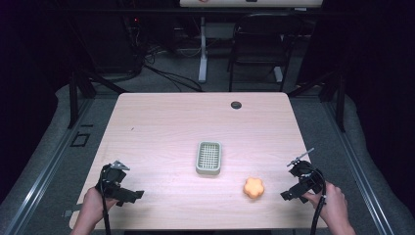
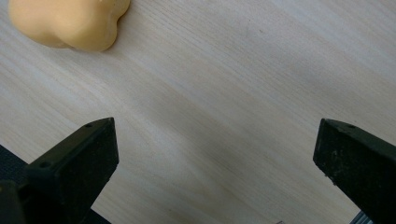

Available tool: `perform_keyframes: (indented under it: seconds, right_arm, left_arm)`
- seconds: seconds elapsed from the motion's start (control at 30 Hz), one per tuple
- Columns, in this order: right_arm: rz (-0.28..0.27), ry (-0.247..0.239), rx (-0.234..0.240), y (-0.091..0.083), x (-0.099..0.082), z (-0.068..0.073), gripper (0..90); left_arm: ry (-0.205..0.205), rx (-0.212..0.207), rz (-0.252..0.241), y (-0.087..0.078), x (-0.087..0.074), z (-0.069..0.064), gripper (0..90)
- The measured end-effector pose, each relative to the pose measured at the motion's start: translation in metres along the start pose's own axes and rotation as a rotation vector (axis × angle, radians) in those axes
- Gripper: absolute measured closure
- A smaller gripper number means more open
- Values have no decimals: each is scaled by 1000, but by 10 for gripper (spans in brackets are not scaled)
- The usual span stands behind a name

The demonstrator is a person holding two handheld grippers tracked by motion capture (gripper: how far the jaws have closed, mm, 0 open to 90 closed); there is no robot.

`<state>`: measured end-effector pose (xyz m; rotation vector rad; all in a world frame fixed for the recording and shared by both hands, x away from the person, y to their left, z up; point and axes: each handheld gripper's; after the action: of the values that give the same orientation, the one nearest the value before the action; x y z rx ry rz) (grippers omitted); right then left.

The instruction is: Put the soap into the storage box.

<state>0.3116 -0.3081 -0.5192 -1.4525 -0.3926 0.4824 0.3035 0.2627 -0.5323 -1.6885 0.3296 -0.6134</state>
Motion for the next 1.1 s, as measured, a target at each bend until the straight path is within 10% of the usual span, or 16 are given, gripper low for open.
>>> perform_keyframes:
  seconds: [1.1]
  right_arm:
    - [-28,-108,3,-25,26,33,0]
  left_arm:
    - [10,0,0,0,1,-2,1]
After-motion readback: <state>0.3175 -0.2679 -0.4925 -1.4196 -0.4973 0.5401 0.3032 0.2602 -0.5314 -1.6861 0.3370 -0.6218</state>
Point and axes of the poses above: each handheld gripper's, and its own axes: y roughly forward along the jaws, x roughly out of its top, z roughly to its left, and after that the axes turned 15 degrees about z, right-handed
